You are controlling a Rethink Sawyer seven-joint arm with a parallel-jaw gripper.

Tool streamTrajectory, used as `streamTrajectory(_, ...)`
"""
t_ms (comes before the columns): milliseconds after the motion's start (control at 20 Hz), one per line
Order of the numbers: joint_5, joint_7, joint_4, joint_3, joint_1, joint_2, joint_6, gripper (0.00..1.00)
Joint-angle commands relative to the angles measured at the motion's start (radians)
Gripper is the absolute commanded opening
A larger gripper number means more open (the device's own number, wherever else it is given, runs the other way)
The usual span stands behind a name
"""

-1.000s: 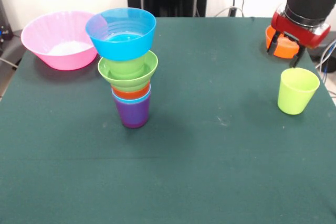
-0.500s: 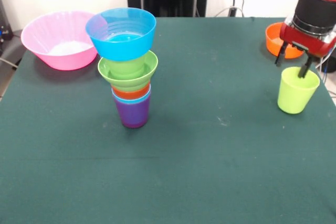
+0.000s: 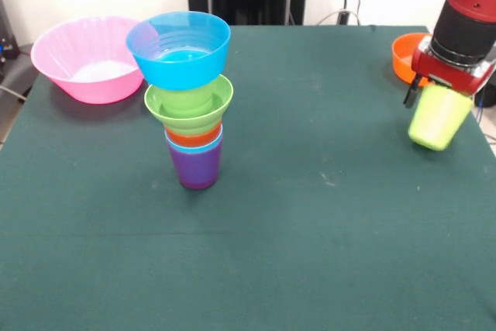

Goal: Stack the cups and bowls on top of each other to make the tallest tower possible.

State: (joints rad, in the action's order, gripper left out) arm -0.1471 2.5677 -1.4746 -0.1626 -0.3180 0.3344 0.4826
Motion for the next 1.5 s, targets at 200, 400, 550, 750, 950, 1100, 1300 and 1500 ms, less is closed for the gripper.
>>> streamTrajectory(200,0.005,0.110,-0.055,0.052,-0.005,-0.072,-0.095,1.00)
streamTrajectory(400,0.001,0.114,-0.048,0.064,0.012,-0.080,-0.172,1.00)
streamTrajectory(550,0.002,0.079,-0.024,0.075,0.036,-0.080,-0.138,0.00)
streamTrajectory(750,0.015,0.041,-0.001,0.070,0.054,-0.077,-0.102,0.00)
streamTrajectory(950,0.022,0.016,-0.001,0.083,0.082,-0.064,-0.078,0.00)
streamTrajectory(1100,0.031,-0.017,0.013,0.087,0.104,-0.054,-0.024,0.00)
streamTrajectory(1300,0.038,-0.058,0.010,0.114,0.141,-0.030,0.035,0.00)
streamTrajectory(1500,0.053,-0.137,0.023,0.148,0.200,0.023,0.165,0.00)
